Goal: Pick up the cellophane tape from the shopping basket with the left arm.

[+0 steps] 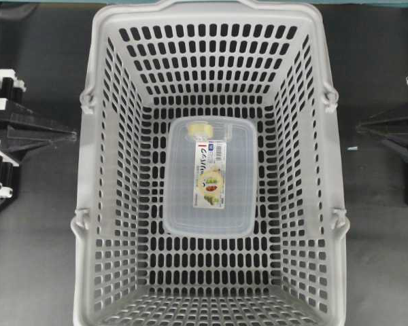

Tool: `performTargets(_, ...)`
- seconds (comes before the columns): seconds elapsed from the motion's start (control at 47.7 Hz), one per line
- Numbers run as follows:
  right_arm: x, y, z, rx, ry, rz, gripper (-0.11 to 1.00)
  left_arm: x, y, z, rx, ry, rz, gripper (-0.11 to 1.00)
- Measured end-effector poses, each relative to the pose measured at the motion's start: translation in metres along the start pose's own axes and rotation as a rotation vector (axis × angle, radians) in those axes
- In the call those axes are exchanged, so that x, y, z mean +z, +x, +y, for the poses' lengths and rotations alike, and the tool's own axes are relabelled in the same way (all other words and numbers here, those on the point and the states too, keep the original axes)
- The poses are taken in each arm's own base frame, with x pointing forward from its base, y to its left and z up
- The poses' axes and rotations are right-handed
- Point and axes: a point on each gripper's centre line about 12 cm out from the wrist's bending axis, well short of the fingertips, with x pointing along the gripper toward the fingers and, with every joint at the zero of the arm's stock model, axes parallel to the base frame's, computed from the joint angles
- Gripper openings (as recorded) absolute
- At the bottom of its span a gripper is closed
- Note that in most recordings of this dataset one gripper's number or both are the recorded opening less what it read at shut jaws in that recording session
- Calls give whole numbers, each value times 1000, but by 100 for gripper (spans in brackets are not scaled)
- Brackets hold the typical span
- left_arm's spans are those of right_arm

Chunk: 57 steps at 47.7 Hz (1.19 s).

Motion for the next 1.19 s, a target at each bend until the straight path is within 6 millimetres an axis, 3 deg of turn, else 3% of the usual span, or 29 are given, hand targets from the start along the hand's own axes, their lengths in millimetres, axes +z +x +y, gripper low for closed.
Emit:
performTargets(0.063,0,0,0,1,2,-2,2,2,1,0,-1,1,12,1)
performTargets(0.252,-1,0,2,11,35,11,-1,52,22,3,13,-1,80,0)
performTargets(0.713,-5,-1,2,10,59,45,-1,106,100,11,55,-7,677,0)
performTargets(1.006,-2,-4,4,18,60,34,-1,93,146,14,58,8,1084,0)
performTargets(1.195,-1,-5,4,18,60,33,-1,94,173,15,54,18,1234,0)
